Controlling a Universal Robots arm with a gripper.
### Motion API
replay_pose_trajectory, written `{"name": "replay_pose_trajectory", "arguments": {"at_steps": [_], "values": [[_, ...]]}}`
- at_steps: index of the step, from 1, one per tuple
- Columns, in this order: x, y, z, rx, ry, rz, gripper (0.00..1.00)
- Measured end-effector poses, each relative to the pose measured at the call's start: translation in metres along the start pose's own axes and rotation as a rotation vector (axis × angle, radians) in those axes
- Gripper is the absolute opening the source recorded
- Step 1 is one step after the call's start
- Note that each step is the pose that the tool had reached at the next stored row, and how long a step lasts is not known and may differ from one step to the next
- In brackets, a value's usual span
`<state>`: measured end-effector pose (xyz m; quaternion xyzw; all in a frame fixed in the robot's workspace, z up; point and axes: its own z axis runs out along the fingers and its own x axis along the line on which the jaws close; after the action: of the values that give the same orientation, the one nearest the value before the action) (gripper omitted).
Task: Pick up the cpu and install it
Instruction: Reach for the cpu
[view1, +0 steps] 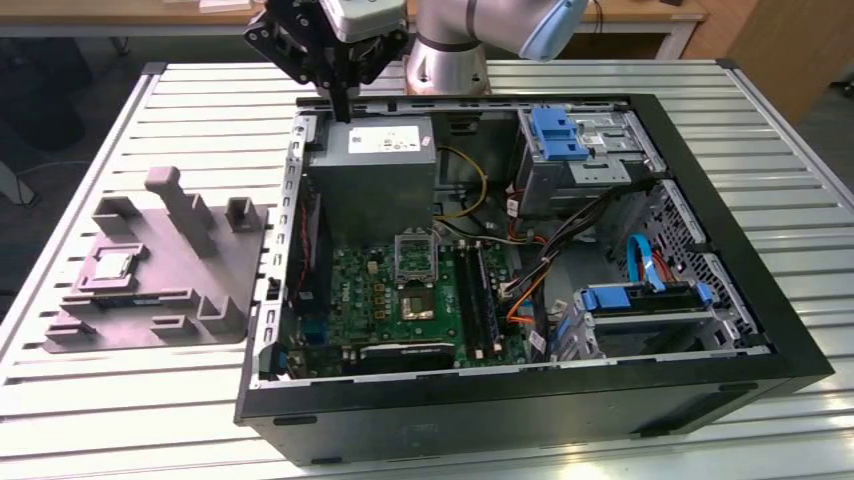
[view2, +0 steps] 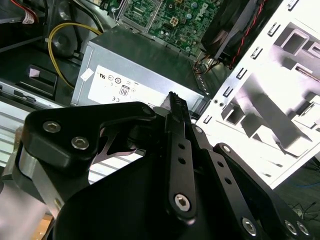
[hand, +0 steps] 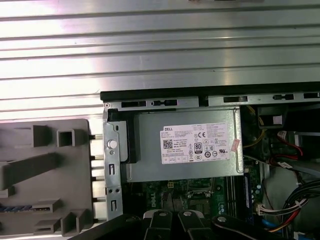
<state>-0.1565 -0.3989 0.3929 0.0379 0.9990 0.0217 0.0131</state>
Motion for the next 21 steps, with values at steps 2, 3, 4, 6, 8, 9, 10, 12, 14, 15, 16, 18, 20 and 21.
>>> {"name": "replay_pose_trajectory", "arguments": {"at_steps": [2,3,4,6,8,9,10,12,14,15,16,18,20,21], "values": [[0.0009,-0.0001,0.0000,0.0000,0.0000,0.000,0.11],[0.0017,-0.0002,0.0000,0.0000,0.0000,0.000,0.11],[0.0026,-0.0002,0.0000,0.0000,0.0000,0.000,0.11],[0.0050,-0.0004,-0.0001,0.0000,0.0000,0.000,0.11],[0.0072,-0.0006,-0.0001,0.0000,-0.0001,0.000,0.11],[0.0081,-0.0006,-0.0001,0.0000,0.0000,0.000,0.11],[0.0090,-0.0007,-0.0001,0.0000,0.0000,0.000,0.11],[0.0107,-0.0008,-0.0001,0.0000,0.0000,0.000,0.11],[0.0120,-0.0009,-0.0001,0.0000,-0.0001,0.000,0.11],[0.0127,-0.0009,-0.0001,-0.0001,-0.0001,0.000,0.11],[0.0132,-0.0010,-0.0002,0.0000,0.0000,0.000,0.11],[0.0144,-0.0011,-0.0002,0.0000,0.0000,0.000,0.11],[0.0154,-0.0012,-0.0002,0.0000,0.0000,0.000,0.11],[0.0160,-0.0012,-0.0001,0.0000,0.0000,0.000,0.11]]}}
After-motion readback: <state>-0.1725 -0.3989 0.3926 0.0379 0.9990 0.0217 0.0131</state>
